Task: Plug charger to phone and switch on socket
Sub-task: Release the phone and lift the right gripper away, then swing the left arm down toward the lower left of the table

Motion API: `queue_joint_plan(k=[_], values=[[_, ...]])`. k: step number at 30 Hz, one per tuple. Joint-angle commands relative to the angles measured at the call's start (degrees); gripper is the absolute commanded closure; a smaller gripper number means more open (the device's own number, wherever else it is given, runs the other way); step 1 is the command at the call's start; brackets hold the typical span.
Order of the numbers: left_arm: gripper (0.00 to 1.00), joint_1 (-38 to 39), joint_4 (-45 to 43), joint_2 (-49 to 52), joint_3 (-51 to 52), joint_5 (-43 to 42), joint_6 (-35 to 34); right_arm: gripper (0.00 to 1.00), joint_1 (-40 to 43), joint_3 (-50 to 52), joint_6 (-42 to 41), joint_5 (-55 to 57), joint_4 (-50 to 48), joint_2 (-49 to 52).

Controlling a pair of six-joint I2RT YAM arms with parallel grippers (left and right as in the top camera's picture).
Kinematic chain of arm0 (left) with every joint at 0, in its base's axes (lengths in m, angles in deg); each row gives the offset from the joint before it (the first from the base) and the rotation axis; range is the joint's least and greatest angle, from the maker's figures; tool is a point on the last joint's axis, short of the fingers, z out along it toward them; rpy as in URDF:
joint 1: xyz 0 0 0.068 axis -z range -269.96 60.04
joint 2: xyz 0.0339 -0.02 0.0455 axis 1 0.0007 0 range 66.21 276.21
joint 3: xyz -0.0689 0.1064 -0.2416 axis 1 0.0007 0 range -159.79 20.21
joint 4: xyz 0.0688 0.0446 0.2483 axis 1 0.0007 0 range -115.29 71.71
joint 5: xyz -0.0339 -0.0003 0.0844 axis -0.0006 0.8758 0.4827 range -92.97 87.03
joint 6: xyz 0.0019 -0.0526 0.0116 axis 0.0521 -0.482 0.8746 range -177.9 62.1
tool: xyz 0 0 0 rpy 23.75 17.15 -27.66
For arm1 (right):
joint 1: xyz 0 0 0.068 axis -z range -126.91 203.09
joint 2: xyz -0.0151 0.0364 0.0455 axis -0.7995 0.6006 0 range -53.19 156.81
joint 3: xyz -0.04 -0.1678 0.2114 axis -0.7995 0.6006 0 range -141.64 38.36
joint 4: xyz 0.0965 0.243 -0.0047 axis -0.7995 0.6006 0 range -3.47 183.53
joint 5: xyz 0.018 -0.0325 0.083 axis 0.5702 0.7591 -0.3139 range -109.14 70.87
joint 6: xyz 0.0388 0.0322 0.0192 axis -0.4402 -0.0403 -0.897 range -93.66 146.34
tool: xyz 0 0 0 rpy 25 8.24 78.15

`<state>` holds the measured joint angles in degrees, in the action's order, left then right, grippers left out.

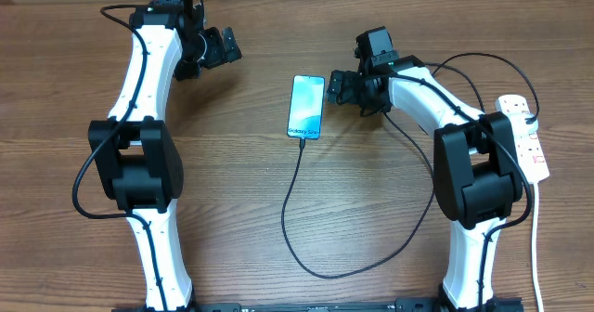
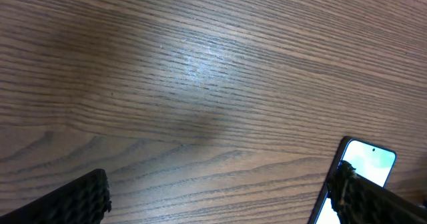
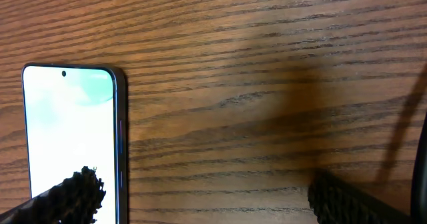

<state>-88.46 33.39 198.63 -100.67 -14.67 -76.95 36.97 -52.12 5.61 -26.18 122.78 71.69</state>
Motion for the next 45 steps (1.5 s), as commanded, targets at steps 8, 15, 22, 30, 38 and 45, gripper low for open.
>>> queue_joint_plan(k=[8,15,22,30,38,45], values=[[0.00,0.20,-0.20,-1.66,-1.14,0.74,1.07,0.00,0.68,0.50,-0.20,1.22,0.83,0.63],[0.00,0.22,-0.15,-3.80,-1.14,0.76,1.07,0.00,0.68,0.50,-0.17,1.22,0.28,0.63],[0.00,0.24,-0.17,-15.13,-1.14,0.74,1.07,0.00,0.68,0.50,-0.17,1.22,0.28,0.63],[0.00,0.24,-0.17,-33.81,-1.14,0.74,1.07,0.00,0.68,0.50,-0.17,1.22,0.26,0.63],[0.00,0.24,-0.15,-46.90,-1.14,0.74,1.07,0.00,0.68,0.50,-0.17,1.22,0.28,0.63],[0.00,0.24,0.15,-48.81,-1.11,0.74,1.07,0.00,0.68,0.50,-0.17,1.22,0.28,0.63]])
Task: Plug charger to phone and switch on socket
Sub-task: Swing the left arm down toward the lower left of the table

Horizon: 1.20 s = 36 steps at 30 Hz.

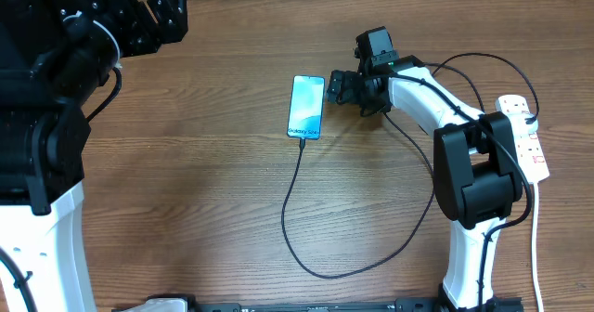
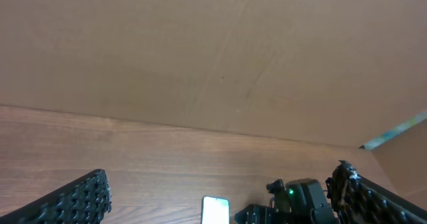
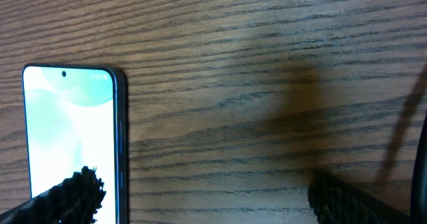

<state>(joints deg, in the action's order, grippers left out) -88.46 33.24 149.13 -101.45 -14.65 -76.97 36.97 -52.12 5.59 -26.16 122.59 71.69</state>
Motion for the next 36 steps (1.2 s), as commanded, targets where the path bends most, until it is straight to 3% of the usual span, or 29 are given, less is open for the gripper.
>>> queue_joint_plan(k=[1,12,28,36], values=[[0.00,0.24,0.63,0.76,-0.26,0.72,1.09,0.00,0.68,0.50,-0.15,1.20,0.46,0.63],[0.00,0.24,1.68,0.17,5.25,0.72,1.09,0.00,0.68,0.50,-0.15,1.20,0.46,0.63],[0.00,0.24,1.68,-7.89,33.81,0.72,1.09,0.00,0.68,0.50,-0.15,1.20,0.48,0.63],[0.00,0.24,1.66,-10.67,42.95,0.72,1.09,0.00,0.68,0.50,-0.15,1.20,0.46,0.63]])
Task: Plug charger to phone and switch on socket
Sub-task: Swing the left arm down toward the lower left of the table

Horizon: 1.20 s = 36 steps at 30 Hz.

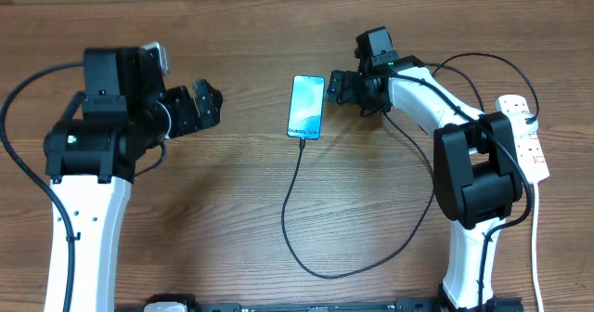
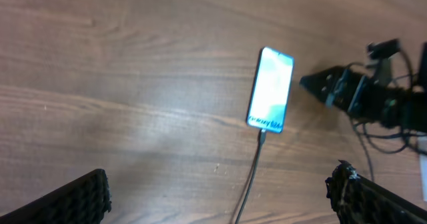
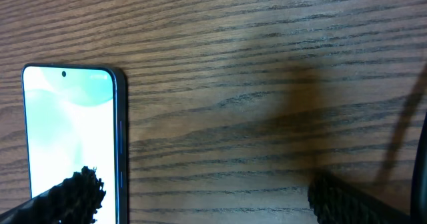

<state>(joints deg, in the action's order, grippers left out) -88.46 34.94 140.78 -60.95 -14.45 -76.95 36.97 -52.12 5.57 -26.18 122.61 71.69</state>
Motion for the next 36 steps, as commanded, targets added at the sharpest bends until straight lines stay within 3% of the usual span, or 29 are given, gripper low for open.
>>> queue_joint_plan(k=[1,13,17,36], values=[[0.00,0.24,-0.02,-2.82,3.74,0.52,1.07,0.00,0.68,0.50,-0.13,1.22,0.46,0.63],[0.00,0.24,-0.26,-5.57,18.84,0.55,1.07,0.00,0.68,0.50,-0.13,1.22,0.44,0.63],[0.00,0.24,-4.57,-6.91,23.78,0.52,1.07,0.00,0.68,0.50,-0.13,1.22,0.44,0.63],[0.00,0.24,-51.65,-15.26,56.33,-3.56,-0.35,0.00,0.68,0.50,-0.13,1.22,0.44,0.63]])
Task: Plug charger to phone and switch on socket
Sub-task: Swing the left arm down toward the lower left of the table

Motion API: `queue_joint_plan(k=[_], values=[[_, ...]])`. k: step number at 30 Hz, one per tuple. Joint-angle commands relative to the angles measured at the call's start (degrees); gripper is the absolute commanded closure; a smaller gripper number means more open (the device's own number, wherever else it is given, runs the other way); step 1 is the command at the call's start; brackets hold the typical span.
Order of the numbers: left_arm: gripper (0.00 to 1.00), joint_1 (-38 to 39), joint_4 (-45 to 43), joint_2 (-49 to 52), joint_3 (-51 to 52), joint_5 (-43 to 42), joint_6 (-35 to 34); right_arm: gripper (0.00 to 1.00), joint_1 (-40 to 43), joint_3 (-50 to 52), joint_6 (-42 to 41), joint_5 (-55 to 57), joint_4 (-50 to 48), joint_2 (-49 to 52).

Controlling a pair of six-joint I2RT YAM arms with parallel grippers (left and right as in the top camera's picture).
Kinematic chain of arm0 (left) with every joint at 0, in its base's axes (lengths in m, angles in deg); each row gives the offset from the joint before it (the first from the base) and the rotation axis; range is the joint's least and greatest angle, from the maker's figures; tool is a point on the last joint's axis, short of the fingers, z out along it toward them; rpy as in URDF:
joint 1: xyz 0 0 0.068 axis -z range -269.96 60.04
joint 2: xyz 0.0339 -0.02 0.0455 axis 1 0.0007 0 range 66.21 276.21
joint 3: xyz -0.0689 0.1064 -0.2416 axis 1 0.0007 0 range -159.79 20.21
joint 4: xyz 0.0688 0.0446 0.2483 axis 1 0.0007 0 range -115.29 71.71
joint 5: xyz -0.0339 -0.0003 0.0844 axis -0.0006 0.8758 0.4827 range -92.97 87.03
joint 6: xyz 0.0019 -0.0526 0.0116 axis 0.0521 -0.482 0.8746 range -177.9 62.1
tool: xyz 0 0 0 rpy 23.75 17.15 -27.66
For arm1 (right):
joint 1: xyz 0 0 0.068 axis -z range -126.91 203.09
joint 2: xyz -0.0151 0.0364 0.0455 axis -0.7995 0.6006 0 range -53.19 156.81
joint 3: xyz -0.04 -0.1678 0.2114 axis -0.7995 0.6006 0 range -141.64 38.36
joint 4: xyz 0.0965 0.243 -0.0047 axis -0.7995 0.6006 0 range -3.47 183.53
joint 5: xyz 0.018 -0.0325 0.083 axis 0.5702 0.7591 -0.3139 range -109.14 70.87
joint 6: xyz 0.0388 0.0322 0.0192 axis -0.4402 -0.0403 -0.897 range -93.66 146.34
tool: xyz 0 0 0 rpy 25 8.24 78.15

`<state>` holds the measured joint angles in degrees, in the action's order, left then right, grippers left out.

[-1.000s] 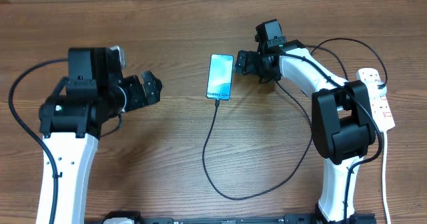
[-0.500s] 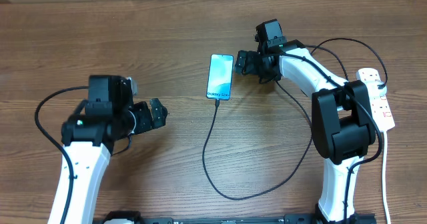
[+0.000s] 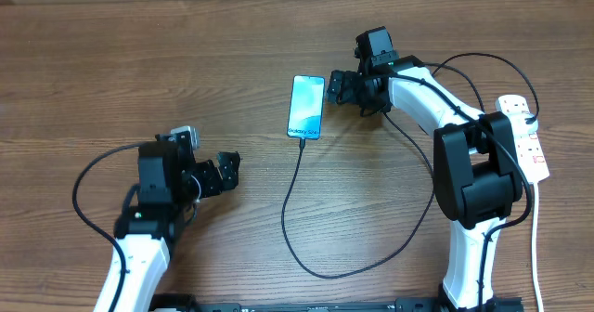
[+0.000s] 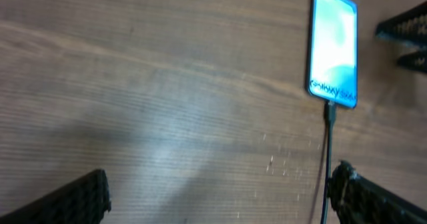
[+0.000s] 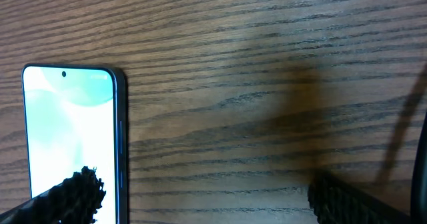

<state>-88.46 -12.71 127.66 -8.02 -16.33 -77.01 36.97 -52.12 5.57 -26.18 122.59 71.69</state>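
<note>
A phone (image 3: pixel 307 106) lies screen up and lit at the table's middle back, also seen in the left wrist view (image 4: pixel 333 47) and the right wrist view (image 5: pixel 67 137). A black charger cable (image 3: pixel 295 201) is plugged into its near end and loops toward the front. At the far right lies the white socket strip (image 3: pixel 526 136); its switch state cannot be made out. My right gripper (image 3: pixel 339 87) is open just right of the phone, one finger (image 5: pixel 63 197) overlapping the screen's edge. Holding nothing, my left gripper (image 3: pixel 225 168) is open at the front left.
The cable's loop (image 3: pixel 325 273) runs along the front and up under the right arm. A white lead (image 3: pixel 536 247) drops from the strip toward the front right edge. Bare wood lies between my left gripper and the phone.
My left arm has drawn back from beside the phone's left at mid-table to the front left, gripper still open. The phone, cable and right gripper have not moved.
My left gripper was open at the back left of the table. Then it was raised high at the upper left, then open left of the phone, and now at the front left. The phone with its cable and my right gripper stayed in place.
</note>
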Motion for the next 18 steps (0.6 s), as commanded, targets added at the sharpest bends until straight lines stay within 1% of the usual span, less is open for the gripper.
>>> queue_joint_plan(k=[1,6,8,13,18], values=[[0.00,0.24,-6.38,-2.49,4.66,-1.68,-0.72,0.00,0.68,0.50,-0.13,1.22,0.46,0.63],[0.00,0.24,-16.96,-3.96,10.32,-1.64,-1.70,0.00,0.68,0.50,-0.13,1.22,0.46,0.63],[0.00,0.24,-19.45,-4.24,11.82,-1.66,-1.70,0.00,0.68,0.50,-0.13,1.22,0.48,0.63],[0.00,0.24,-23.52,-4.72,14.29,-1.62,-1.68,0.00,0.68,0.50,-0.13,1.22,0.48,0.63],[0.00,0.24,-23.80,-5.42,15.19,-1.46,-1.66,0.00,0.68,0.50,-0.13,1.22,0.48,0.63]])
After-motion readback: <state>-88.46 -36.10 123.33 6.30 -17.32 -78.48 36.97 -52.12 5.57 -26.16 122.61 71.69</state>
